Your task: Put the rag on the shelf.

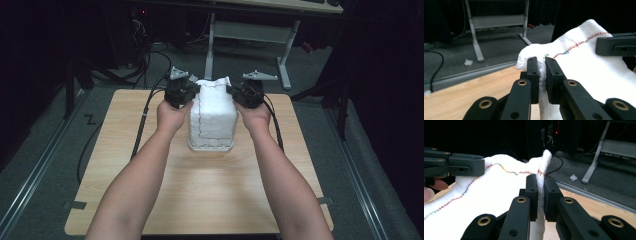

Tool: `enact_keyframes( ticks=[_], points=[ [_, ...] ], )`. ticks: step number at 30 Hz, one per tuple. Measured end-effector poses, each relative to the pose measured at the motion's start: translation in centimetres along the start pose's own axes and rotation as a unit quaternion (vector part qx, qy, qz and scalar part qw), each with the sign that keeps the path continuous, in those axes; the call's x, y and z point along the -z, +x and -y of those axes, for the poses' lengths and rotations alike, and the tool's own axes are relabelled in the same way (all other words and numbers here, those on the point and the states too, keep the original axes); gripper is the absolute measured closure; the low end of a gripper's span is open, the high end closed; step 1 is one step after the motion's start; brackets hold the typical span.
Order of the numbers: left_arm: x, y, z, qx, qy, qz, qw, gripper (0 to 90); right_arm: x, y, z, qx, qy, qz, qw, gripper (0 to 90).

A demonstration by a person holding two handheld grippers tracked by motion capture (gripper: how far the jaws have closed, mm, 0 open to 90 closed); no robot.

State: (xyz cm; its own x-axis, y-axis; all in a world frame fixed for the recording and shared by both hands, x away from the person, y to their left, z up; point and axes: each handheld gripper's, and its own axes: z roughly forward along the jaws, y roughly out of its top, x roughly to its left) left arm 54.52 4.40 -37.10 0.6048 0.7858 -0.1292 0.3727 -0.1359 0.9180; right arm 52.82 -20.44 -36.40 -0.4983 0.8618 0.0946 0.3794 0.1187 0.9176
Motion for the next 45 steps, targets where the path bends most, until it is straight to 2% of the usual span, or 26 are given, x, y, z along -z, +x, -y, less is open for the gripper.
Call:
enact_keyframes(
  ticks=[6,8,11,14,17,23,31,38,45],
  points=[
    [-0.4,0.2,0.5,0.007,0.01,0.002,0.9999,82.1,-0.6,-0.4,0.9,-0.007,0.009,0.001,0.9999,83.1],
    [-0.4,0.3,0.5,0.009,0.012,0.001,0.9999,80.7,-0.8,-0.4,1.1,-0.011,0.015,0.001,0.9998,79.8],
    [-0.1,0.6,0.5,0.022,0.005,0.004,0.9997,71.5,-1.0,-0.7,1.1,-0.021,0.026,-0.002,0.9994,72.2],
    [0.1,0.6,0.3,0.024,-0.003,0.002,0.9997,68.2,-0.8,-1.2,1.0,-0.024,0.022,0.013,0.9994,68.0],
    [0.3,0.7,0.1,0.024,-0.008,0.0,0.9997,66.9,-0.4,-1.7,0.8,-0.033,0.021,0.016,0.9991,67.5],
    [0.9,0.7,0.0,0.02,-0.01,-0.005,0.9997,65.2,0.4,-1.7,0.5,-0.026,0.018,0.018,0.9993,66.1],
    [2.2,0.4,-0.2,0.01,-0.021,-0.006,0.9997,61.9,1.1,-1.0,0.4,-0.013,0.016,0.016,0.9997,63.8],
    [3.9,0.0,0.0,0.005,-0.033,-0.001,0.9995,60.4,2.2,-0.2,0.5,-0.003,0.008,0.017,0.9998,62.7],
    [6.0,0.0,1.1,0.001,-0.037,-0.003,0.9993,58.3,3.9,0.1,0.7,0.011,0.006,0.022,0.9997,61.8]
  ],
)
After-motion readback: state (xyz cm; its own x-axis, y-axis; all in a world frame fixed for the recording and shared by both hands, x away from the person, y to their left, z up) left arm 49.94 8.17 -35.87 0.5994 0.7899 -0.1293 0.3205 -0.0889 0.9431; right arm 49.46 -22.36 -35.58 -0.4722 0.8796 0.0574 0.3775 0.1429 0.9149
